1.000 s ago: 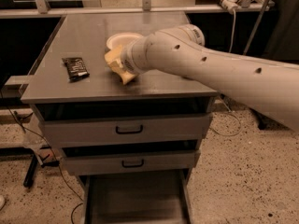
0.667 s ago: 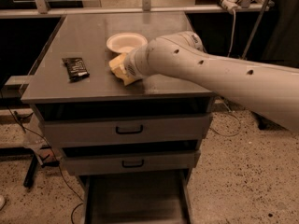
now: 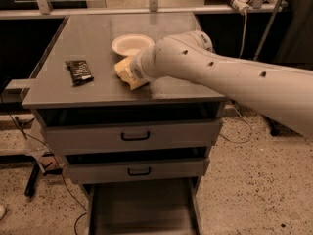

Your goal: Pick sponge from bottom drawer and place on counter

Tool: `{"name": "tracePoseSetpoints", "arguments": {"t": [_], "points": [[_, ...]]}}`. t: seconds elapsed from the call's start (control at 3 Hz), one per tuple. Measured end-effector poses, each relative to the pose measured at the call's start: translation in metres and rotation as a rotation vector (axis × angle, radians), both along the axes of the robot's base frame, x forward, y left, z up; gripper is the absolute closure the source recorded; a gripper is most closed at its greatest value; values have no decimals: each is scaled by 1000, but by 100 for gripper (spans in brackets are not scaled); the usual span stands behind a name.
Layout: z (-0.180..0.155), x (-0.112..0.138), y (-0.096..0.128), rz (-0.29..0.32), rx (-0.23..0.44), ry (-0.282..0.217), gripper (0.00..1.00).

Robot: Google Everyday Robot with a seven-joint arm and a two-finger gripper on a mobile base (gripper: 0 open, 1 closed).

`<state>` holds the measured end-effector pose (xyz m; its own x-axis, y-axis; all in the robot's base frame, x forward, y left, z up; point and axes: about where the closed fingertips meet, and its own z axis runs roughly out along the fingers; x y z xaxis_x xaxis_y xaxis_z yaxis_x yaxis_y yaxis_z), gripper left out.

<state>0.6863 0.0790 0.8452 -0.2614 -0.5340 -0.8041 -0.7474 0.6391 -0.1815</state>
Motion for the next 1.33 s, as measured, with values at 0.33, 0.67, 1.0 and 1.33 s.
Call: {"name": "tracePoseSetpoints", "arguments": {"t": [0.33,0.67,1.0,1.33], "points": [[0,0,0,0,0,0,34],[0,0,0,0,0,0,12],[0,0,0,0,0,0,0],[0,0,0,0,0,0,0]]}}
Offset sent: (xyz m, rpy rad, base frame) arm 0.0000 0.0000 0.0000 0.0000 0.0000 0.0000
